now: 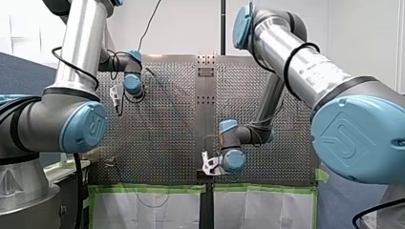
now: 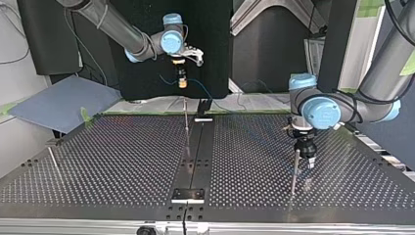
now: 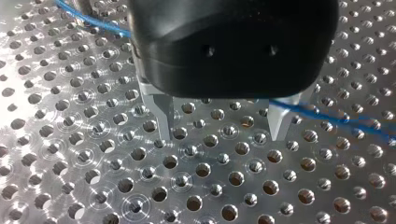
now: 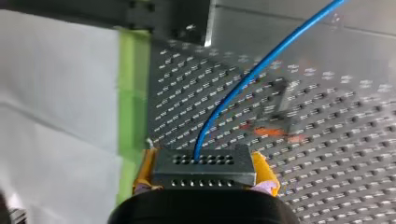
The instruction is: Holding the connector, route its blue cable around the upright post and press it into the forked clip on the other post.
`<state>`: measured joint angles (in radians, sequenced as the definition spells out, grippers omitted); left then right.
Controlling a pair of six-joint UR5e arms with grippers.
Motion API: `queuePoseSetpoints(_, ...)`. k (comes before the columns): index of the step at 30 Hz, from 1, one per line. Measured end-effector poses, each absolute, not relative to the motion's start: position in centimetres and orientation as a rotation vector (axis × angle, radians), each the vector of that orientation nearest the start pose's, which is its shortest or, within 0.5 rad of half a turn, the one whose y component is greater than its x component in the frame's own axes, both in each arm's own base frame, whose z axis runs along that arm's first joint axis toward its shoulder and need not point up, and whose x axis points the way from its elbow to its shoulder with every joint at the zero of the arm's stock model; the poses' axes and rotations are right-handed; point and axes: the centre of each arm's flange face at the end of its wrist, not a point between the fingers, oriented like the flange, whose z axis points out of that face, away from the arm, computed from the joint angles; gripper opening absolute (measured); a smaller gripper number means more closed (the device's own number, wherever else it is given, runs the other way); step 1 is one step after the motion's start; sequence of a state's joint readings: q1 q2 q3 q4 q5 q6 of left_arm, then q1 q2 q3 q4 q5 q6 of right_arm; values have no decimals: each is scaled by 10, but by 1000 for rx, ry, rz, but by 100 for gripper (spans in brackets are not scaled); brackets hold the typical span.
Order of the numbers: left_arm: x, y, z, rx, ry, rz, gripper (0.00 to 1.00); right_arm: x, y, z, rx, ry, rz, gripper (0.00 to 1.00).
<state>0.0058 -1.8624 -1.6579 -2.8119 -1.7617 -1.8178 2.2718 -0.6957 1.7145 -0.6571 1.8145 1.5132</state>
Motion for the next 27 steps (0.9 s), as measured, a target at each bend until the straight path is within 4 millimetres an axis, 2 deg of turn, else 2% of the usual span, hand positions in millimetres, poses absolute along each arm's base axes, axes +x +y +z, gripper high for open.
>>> queuePoseSetpoints(18,580,-111,320,-344,1582,-26,100,418,-390,-116,1814,-1097,1065,0)
queuePoseSetpoints(27,580,-111,320,-344,1582,-24,100,402,-386,-158,1788,-1145,1071,0)
